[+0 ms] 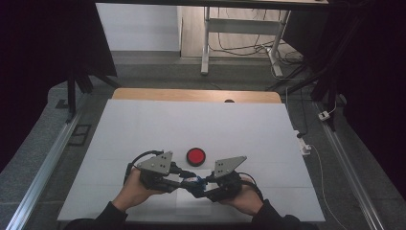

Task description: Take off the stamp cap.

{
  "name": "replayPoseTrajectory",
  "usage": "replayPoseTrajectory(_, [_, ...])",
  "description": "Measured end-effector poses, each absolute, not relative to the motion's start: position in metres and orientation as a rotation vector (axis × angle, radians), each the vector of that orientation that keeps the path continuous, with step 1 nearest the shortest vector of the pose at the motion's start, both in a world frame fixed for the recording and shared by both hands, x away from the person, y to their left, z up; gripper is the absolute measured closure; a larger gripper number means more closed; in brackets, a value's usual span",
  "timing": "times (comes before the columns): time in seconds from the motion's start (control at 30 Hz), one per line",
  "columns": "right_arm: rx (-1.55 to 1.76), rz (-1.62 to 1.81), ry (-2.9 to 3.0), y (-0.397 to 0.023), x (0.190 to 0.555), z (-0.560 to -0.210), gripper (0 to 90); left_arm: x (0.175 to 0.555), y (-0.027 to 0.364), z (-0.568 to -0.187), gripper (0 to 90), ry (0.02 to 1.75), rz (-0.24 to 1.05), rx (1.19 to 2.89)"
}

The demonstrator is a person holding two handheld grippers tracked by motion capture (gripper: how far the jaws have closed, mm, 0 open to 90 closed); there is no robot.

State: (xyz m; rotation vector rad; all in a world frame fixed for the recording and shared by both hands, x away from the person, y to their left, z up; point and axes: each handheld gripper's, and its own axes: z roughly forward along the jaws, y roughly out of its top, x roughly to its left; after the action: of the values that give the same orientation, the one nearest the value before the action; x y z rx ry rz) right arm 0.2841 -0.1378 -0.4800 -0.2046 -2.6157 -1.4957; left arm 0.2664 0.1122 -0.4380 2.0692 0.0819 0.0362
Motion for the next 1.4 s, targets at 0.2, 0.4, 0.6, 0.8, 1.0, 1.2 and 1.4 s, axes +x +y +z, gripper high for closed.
replayPoseTrajectory(0.2, [-0.196, -1.509, -2.607, -0.1389, 0.2842, -0.4792, 66.1, 0.2682, 0.1149, -0.4393, 70.6, 0.084, 0.032, 2.046])
replayPoseTrajectory(0.4, [-0.192, -1.518, -2.597, -0.1399, 0.2851, -0.4778, 67.9, 0.2691, 0.1161, -0.4407, 70.6, 0.075, 0.029, 2.028])
replayPoseTrajectory(0.6, [-0.194, -1.524, -2.584, -0.1403, 0.2859, -0.4759, 69.0, 0.2709, 0.1187, -0.4426, 70.6, 0.07, 0.016, 1.997])
replayPoseTrajectory(0.8, [-0.23, -1.496, -2.575, -0.1399, 0.2861, -0.4737, 69.4, 0.2702, 0.1193, -0.4418, 70.7, 0.064, 0.029, 1.997])
replayPoseTrajectory(1.0, [-0.312, -1.432, -2.534, -0.1392, 0.2891, -0.4752, 69.6, 0.2693, 0.1185, -0.4412, 70.8, 0.068, 0.048, 2.021])
replayPoseTrajectory(1.2, [-0.268, -1.394, -2.594, -0.1381, 0.2873, -0.4737, 69.7, 0.2694, 0.1177, -0.4404, 70.7, 0.072, 0.032, 2.029])
replayPoseTrajectory(1.4, [-0.25, -1.378, -2.638, -0.1385, 0.2862, -0.475, 69.5, 0.2694, 0.1202, -0.4389, 70.7, 0.087, 0.036, 2.025])
